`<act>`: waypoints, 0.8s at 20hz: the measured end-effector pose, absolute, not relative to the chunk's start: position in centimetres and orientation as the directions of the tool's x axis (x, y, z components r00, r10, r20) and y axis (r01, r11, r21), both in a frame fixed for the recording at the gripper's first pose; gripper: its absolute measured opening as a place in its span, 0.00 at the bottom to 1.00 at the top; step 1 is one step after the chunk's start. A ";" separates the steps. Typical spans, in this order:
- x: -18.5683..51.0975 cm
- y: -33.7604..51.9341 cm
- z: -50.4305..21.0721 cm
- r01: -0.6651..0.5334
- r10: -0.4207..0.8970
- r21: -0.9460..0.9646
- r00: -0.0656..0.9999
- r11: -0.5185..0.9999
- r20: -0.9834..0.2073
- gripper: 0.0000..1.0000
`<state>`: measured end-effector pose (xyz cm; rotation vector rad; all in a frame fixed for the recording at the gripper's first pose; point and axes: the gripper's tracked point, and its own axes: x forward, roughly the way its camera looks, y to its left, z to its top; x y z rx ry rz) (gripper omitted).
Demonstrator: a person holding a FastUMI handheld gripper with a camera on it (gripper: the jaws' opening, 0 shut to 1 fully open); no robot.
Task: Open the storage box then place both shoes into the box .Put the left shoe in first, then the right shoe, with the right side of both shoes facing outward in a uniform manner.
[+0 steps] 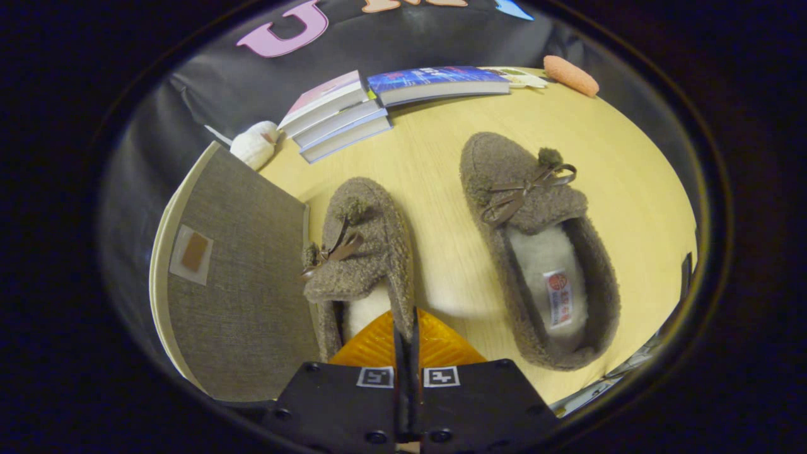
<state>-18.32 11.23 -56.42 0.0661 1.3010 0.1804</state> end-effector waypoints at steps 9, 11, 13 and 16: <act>-17.0 12.2 -52.3 0.048 0.210 0.236 0.311 0.971 -0.927 0.03; -16.0 12.8 -50.1 0.062 0.232 0.268 0.340 0.961 -0.911 0.03; -14.7 14.0 -47.4 0.053 0.259 0.301 0.382 0.952 -0.887 0.03; -12.7 16.4 -43.1 0.019 0.306 0.352 0.451 0.936 -0.838 0.03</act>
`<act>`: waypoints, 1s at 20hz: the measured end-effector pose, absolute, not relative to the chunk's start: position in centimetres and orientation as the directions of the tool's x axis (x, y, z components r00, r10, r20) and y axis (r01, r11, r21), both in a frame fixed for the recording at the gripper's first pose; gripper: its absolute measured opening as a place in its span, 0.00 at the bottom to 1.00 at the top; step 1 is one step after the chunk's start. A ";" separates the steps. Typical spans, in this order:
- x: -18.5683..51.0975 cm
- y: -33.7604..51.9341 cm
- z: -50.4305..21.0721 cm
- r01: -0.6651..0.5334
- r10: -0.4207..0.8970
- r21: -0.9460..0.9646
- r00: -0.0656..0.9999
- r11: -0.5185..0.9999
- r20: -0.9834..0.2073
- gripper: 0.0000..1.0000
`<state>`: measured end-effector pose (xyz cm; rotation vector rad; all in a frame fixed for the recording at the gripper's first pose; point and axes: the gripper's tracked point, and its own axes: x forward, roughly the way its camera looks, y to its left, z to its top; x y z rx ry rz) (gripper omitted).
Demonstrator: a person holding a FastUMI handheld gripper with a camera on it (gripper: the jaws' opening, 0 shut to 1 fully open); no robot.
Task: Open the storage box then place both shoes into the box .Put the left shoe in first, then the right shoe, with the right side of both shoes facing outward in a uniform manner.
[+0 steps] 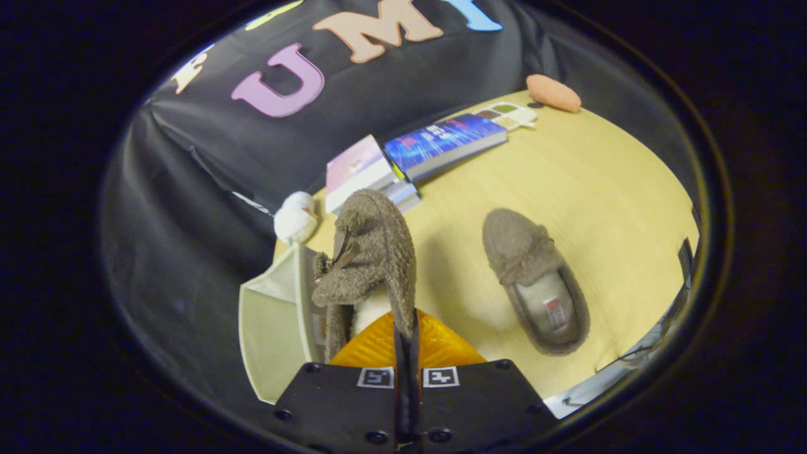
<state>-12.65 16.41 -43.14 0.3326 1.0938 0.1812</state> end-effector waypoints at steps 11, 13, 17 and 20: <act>-15.8 29.2 -39.8 -0.136 0.483 0.469 0.381 0.873 -0.788 0.03; -17.6 30.7 -41.2 -0.145 0.493 0.473 0.338 0.869 -0.802 0.03; -20.2 32.8 -43.1 -0.144 0.499 0.478 0.281 0.866 -0.820 0.03; -21.8 33.4 -44.2 -0.145 0.480 0.457 0.255 0.877 -0.840 0.03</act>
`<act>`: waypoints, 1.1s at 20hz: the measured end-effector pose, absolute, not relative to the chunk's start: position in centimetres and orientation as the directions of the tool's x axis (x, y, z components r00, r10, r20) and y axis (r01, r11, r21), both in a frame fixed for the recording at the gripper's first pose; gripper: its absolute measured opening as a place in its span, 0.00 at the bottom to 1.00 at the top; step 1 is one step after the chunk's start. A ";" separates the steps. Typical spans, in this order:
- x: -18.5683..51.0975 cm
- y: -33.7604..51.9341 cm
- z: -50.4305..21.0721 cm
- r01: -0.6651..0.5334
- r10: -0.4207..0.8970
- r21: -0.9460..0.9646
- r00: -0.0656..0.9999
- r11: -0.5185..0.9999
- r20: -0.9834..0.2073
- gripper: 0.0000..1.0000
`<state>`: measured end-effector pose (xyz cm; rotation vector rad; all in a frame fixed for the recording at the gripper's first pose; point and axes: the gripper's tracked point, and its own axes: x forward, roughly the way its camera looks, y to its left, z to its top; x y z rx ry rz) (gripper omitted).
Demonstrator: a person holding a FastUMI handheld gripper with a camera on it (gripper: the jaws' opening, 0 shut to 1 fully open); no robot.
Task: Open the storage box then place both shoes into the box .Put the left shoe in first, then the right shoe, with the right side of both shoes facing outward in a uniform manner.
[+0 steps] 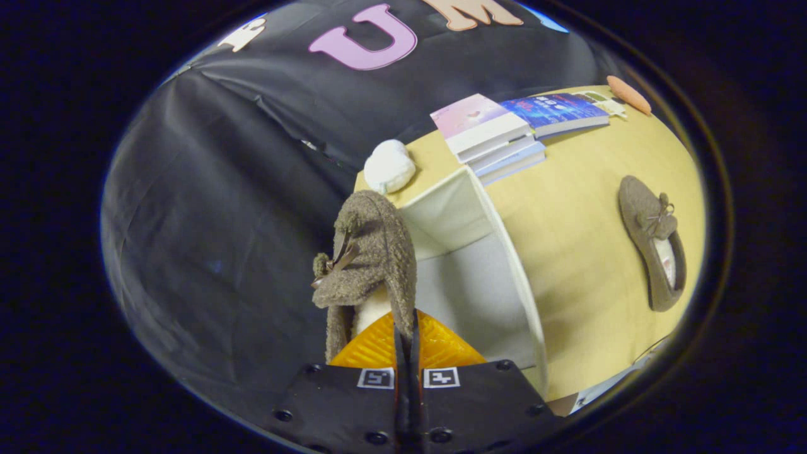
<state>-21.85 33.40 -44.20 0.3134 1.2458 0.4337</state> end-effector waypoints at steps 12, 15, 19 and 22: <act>-24.8 34.6 -49.5 -0.167 0.444 0.418 0.175 0.893 -0.879 0.20; -24.3 35.3 -49.0 -0.152 0.476 0.453 0.177 0.878 -0.862 0.22; -22.9 34.3 -47.7 -0.131 0.487 0.470 0.214 0.873 -0.847 0.22; -20.5 33.1 -45.7 -0.104 0.509 0.501 0.277 0.859 -0.815 0.21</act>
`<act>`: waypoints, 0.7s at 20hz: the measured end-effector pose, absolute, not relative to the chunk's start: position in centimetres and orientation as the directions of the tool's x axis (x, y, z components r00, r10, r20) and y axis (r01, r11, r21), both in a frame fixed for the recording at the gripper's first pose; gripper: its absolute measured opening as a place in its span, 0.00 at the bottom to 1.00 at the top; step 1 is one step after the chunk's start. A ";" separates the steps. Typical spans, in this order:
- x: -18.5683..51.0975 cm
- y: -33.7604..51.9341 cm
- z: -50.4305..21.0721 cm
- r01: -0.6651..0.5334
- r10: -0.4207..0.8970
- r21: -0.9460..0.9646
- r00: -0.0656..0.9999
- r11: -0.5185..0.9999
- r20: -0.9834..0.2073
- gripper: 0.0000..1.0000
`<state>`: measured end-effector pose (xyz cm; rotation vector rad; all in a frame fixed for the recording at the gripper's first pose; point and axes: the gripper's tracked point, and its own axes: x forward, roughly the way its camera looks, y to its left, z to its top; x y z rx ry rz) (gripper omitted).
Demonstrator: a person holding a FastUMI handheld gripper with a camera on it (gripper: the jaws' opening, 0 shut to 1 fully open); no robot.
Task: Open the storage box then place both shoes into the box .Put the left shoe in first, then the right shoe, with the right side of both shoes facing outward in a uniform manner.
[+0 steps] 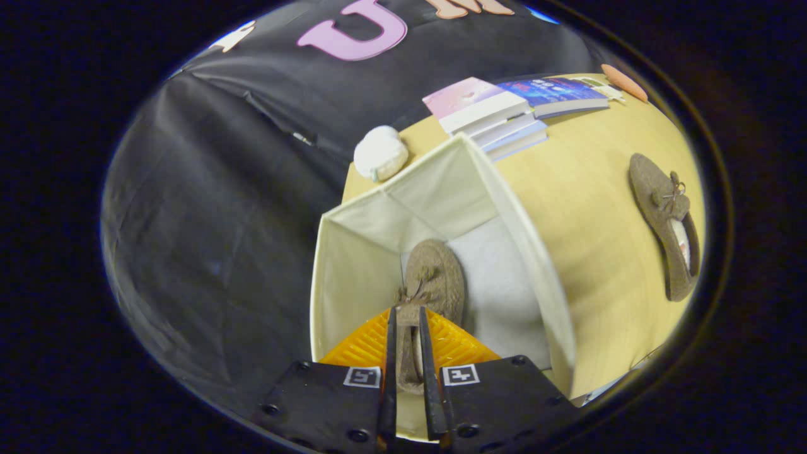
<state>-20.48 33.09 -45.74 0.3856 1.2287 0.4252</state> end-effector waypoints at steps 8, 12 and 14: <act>-10.9 21.6 -41.0 -0.035 0.378 0.429 0.542 0.903 -0.751 0.22; -8.9 13.4 -42.1 0.055 0.237 0.330 0.588 0.942 -0.773 0.22; -8.9 9.8 -42.6 0.098 0.178 0.289 0.591 0.952 -0.787 0.22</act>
